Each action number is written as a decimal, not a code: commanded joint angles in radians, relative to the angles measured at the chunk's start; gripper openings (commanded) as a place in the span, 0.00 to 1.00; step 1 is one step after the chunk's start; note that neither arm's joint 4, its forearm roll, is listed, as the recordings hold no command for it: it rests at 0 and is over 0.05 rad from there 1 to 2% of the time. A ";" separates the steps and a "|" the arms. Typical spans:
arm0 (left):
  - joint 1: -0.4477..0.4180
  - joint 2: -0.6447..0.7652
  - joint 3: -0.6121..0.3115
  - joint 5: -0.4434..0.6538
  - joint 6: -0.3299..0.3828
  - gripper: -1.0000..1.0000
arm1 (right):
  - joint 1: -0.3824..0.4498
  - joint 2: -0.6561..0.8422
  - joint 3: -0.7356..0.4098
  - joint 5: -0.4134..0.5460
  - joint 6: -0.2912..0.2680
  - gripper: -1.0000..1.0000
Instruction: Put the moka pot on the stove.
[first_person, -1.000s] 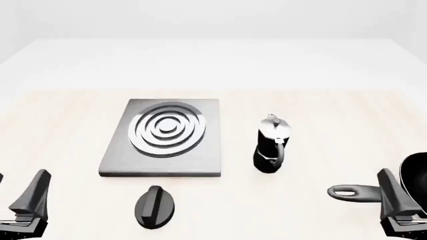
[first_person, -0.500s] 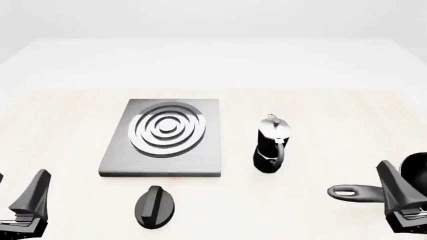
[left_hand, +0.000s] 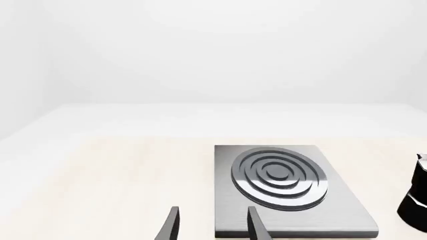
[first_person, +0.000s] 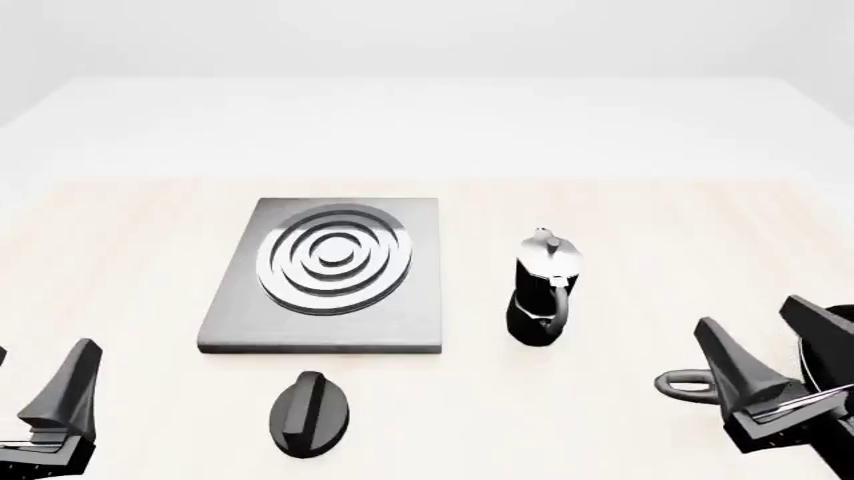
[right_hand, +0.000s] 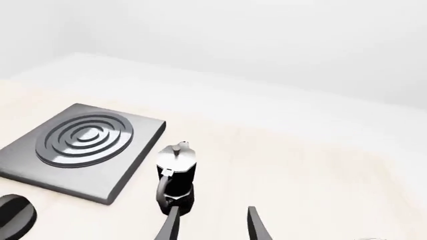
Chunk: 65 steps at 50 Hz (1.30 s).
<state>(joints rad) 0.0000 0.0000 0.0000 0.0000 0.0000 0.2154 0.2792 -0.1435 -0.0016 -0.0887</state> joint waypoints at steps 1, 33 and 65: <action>0.000 0.000 0.000 0.000 0.000 1.00 | 0.054 0.137 0.047 -0.139 0.001 1.00; 0.000 0.000 0.000 0.000 0.000 1.00 | 0.106 0.530 0.081 -0.512 0.014 1.00; 0.000 0.000 0.000 0.000 0.000 1.00 | 0.140 0.841 0.066 -0.772 0.037 1.00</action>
<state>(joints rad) 0.0000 0.0000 0.0000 0.0000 0.0000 0.3476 1.0411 -0.0701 -0.7084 -0.0595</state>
